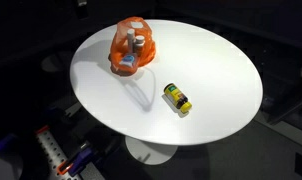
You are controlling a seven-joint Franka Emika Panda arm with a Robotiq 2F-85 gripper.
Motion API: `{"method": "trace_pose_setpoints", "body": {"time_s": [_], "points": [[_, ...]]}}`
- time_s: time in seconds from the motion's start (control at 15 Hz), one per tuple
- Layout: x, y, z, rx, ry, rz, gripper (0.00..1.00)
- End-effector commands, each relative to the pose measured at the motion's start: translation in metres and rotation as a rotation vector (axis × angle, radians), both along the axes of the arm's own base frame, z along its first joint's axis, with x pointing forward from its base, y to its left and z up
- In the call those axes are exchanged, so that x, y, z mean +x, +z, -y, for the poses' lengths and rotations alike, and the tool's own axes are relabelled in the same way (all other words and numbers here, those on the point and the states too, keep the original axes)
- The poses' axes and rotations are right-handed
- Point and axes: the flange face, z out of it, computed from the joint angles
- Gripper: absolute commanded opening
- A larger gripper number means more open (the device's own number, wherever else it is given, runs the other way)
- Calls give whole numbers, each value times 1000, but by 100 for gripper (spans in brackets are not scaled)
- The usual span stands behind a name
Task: Take the white and blue bottle out of the plastic bag and put it on the table
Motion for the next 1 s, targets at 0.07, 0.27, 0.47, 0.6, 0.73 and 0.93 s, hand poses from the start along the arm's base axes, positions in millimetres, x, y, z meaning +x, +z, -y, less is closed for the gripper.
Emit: {"method": "trace_pose_setpoints", "body": {"time_s": [0.07,0.27,0.47,0.6,0.73,0.93], "points": [[0,1,0,0,0,-1,100],[0,1,0,0,0,-1,100],[3,7,-1,-4,-2,0,100],[9,13,-2,-8,-8,2,100],[16,18,-3,-8,-11,5,100],[36,27,-6,-9,-9,15,100]]}}
